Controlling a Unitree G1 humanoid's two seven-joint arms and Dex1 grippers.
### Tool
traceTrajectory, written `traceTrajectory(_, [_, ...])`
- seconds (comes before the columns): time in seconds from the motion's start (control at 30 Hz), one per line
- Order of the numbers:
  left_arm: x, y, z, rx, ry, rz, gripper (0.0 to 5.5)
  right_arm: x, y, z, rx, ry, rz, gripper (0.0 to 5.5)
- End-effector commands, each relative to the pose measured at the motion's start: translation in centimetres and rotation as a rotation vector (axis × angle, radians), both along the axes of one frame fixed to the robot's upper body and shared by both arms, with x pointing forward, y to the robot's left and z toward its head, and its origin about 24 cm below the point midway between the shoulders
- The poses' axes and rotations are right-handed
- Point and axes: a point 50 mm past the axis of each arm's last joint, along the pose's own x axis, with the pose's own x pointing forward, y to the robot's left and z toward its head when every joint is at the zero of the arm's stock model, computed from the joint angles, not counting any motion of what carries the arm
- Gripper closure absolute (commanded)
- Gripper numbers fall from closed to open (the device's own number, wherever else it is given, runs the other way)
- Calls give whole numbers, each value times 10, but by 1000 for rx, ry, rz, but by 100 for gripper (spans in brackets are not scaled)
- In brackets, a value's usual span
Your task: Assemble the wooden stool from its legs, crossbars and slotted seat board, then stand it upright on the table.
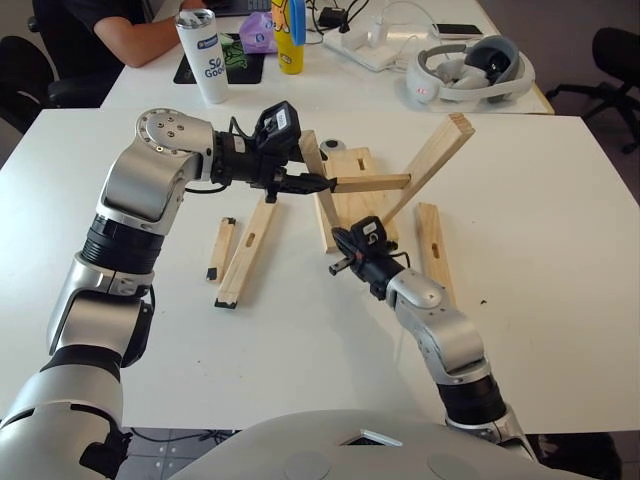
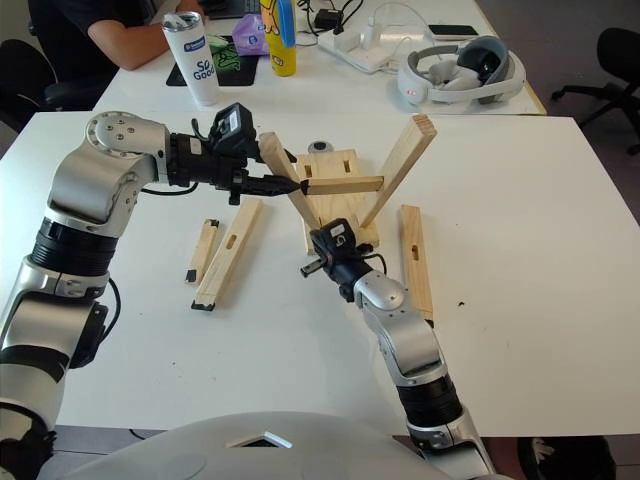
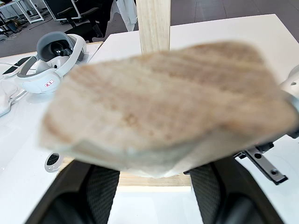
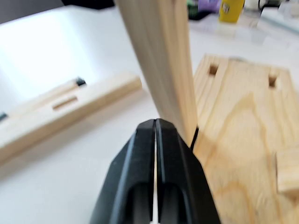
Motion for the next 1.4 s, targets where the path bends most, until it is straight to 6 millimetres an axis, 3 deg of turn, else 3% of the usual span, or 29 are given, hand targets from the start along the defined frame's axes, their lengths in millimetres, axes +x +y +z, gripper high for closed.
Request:
traceTrajectory(0.03, [-1, 6, -33, 91, 118, 56, 343, 2, -4, 37, 114, -173, -17, 550])
traceTrajectory(0.17, [-2, 5, -34, 92, 126, 51, 343, 5, -4, 52, 142, -240, -40, 550])
traceTrajectory(0.53, [-5, 4, -36, 96, 147, 40, 343, 4, -6, 66, 209, -313, -47, 550])
traceTrajectory(0.67, [-5, 3, -36, 93, 151, 39, 343, 8, -10, 71, 149, -377, -102, 550])
traceTrajectory(0.8, [-5, 3, -36, 92, 152, 37, 343, 13, -9, 66, 51, -397, -141, 550])
traceTrajectory(1.03, [-4, 2, -35, 96, 155, 31, 343, 15, 12, 63, -22, -415, -83, 550])
traceTrajectory(1.23, [-5, -1, -33, 96, 156, 22, 343, 21, 16, 7, -339, -171, -65, 550])
traceTrajectory(1.3, [-5, -1, -33, 95, 156, 22, 343, 20, 17, 11, -318, -175, -59, 550])
traceTrajectory(1.4, [-5, 0, -33, 94, 158, 27, 343, 21, 19, 34, -196, -270, -70, 550])
